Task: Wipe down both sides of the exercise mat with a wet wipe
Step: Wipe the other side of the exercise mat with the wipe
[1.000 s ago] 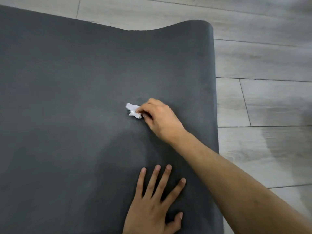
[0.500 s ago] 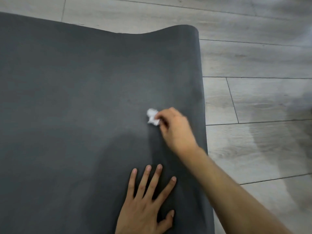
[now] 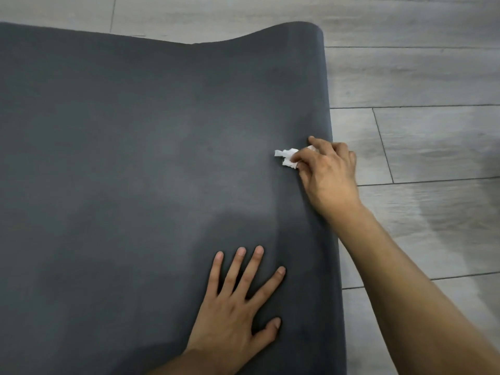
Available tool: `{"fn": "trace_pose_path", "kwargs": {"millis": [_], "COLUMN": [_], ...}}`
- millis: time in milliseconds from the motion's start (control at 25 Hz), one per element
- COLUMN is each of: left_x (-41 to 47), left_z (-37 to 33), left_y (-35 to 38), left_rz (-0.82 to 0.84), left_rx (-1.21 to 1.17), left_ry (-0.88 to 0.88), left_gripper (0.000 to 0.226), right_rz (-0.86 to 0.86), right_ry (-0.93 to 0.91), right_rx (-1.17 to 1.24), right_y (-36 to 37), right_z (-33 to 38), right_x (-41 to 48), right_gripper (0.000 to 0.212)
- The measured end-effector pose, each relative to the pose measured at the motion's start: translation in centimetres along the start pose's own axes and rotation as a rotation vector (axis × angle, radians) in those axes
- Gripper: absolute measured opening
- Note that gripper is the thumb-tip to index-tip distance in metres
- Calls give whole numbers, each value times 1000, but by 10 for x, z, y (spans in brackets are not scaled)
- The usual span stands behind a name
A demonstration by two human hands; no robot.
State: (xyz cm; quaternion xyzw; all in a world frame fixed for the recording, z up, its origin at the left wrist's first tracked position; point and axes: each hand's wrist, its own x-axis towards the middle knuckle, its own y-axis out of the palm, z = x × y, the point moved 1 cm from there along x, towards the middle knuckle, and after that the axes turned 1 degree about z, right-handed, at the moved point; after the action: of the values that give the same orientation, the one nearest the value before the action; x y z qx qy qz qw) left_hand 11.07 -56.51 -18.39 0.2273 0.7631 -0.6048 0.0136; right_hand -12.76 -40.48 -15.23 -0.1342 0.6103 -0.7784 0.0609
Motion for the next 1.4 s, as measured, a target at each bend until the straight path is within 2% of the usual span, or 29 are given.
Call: {"fn": "trace_pose_path", "kwargs": {"millis": [80,120,200,240,320,400,440,560,640,760,840,960,1040,1080,1160,1240,1280,1320,1400], "left_x": [1,2,3,4,4,6,8,12,23,24,15,-8,-14,-13,-8,-7,-8,-8,-9], "left_z": [0,0,0,1,4,10,15,42,57,65,73,99,110,113,110,112,112,111,112], "left_y": [-4,-6,-10,-10,-13,-22,-28,-50,-59,-58,-54,-43,-31,-26,-22,-19,-18,-18,-17], "left_rz": [31,47,70,79,131,140,137,309,285,242,148,-49,-137,-165,-194,-218,-214,-206,-207], "left_rx": [39,56,74,81,68,51,62,110,208,266,232,75,58,67,89,90,97,105,94], "left_ry": [-11,-12,1,15,32,62,99,236,359,416,341,107,97,110,122,108,101,103,107], "left_gripper": [82,81,79,78,77,78,78,83,88,92,96,100,97,96,95,95,95,95,92], "right_rz": [-34,-106,-298,-327,-209,33,103,169,194,276,300,273,197,126,-32,-171,-193,-159,16], "right_ry": [-38,-21,34,31,-33,-60,-21,214,329,296,234,58,19,80,330,586,639,588,276], "right_rx": [160,196,162,131,11,-92,-117,-61,-8,47,96,148,85,23,-38,70,143,211,321], "right_y": [-20,-31,-44,-43,-24,3,8,-2,-5,-5,-2,1,6,12,18,30,35,39,45], "right_z": [-2,-3,-7,-10,-11,-8,-9,1,4,37,68,99,82,65,38,48,69,96,152], "right_x": [9,16,35,41,38,23,24,40,45,17,-25,-84,-89,-79,-60,-50,-47,-45,-47], "right_gripper": [21,23,32,35,37,43,42,31,26,24,20,17,15,14,16,18,19,18,18]}}
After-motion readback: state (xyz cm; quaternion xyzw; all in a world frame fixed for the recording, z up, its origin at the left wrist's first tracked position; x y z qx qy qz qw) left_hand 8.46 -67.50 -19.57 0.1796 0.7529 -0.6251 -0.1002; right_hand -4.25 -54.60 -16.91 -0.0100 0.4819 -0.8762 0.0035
